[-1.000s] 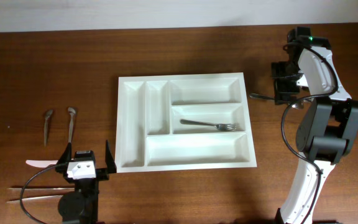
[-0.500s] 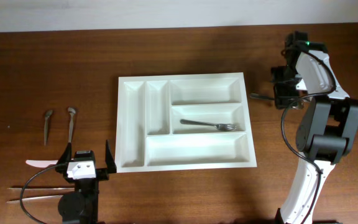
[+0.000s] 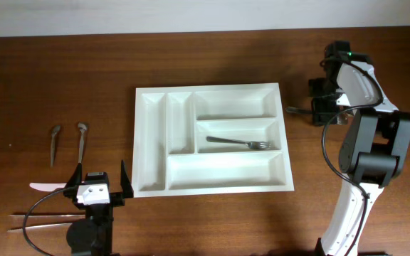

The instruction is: Pack container

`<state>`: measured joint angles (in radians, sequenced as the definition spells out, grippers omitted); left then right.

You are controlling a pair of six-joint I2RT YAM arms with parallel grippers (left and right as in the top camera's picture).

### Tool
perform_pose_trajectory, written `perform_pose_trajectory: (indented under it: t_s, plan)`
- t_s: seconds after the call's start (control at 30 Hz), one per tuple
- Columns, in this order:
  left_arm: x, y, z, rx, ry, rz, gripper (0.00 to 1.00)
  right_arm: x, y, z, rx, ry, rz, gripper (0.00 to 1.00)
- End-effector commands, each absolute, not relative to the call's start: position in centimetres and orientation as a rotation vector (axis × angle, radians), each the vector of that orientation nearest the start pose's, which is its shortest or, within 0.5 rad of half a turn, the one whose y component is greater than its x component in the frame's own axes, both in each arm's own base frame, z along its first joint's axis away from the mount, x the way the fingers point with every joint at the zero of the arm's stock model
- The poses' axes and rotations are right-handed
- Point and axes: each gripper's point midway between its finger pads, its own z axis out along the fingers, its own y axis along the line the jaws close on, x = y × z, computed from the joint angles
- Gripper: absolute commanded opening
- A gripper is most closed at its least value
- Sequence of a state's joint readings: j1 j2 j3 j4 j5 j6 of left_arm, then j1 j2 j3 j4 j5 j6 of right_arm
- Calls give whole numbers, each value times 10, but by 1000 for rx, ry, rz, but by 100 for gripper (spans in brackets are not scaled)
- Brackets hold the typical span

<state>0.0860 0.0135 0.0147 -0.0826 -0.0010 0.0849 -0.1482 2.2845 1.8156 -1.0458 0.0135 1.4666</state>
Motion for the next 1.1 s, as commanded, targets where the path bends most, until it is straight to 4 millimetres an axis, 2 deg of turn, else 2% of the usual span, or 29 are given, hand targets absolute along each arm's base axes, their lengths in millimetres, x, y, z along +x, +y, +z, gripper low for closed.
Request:
perform_pose_trajectory:
  t_s: [0.0, 0.37, 0.43, 0.5, 0.77, 0.87, 0.97, 1.07]
  plan:
    - [245, 21, 156, -5, 1653, 126, 99, 433, -66, -8, -2281, -2164, -5, 99]
    - [245, 21, 156, -5, 1653, 126, 99, 432, -66, -12, -2281, -2166, -10, 98]
    - [245, 21, 156, -5, 1653, 126, 99, 433, -67, -12, -2285, -2168, -12, 84]
    - [245, 21, 156, -5, 1653, 126, 99, 435, -69, -12, -2294, -2176, -5, 64]
    - [245, 21, 156, -5, 1653, 126, 99, 435, -70, -12, -2296, -2180, 3, 15]
    - [245, 21, 156, -5, 1653, 126, 99, 437, -70, -11, -2272, -2214, -7, 4]
    - [245, 21, 156, -5, 1653, 126, 99, 451, -71, 0, -2179, -2354, -49, 4]
    - [245, 21, 156, -5, 1653, 126, 99, 473, -71, 22, -2108, -2501, -105, 4]
